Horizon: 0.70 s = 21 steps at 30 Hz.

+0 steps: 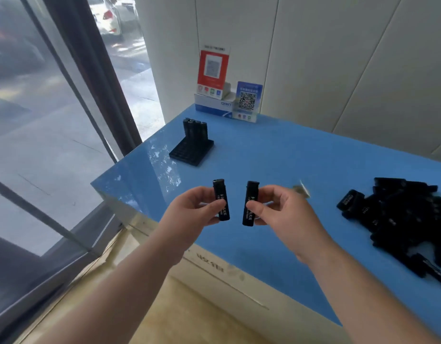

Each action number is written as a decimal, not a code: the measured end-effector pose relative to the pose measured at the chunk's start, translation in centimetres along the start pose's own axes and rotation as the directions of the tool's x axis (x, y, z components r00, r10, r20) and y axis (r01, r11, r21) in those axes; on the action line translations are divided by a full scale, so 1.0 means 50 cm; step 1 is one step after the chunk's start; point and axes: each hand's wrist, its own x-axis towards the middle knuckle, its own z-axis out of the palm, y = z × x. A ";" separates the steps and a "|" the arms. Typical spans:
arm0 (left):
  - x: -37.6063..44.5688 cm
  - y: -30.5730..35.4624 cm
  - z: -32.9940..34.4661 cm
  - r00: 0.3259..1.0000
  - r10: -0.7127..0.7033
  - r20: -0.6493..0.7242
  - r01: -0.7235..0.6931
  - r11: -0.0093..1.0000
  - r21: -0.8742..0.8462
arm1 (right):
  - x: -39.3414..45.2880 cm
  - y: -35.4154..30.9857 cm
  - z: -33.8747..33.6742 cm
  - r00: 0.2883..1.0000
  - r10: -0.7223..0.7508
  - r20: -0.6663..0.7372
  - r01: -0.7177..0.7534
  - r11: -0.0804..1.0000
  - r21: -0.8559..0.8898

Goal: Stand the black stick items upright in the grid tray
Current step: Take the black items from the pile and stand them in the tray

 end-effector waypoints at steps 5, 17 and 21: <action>0.003 0.006 -0.133 0.997 0.076 0.005 -0.076 0.993 0.093 | 0.034 -0.025 0.123 0.999 -0.032 -0.012 0.033 0.999 0.025; 0.120 0.013 -0.279 0.995 0.095 -0.019 -0.093 0.991 0.091 | 0.175 -0.045 0.244 0.999 -0.046 0.005 0.045 0.996 0.071; 0.205 0.021 -0.311 0.996 0.093 -0.017 -0.089 0.984 0.156 | 0.256 -0.044 0.257 0.997 -0.075 0.018 0.073 0.993 0.091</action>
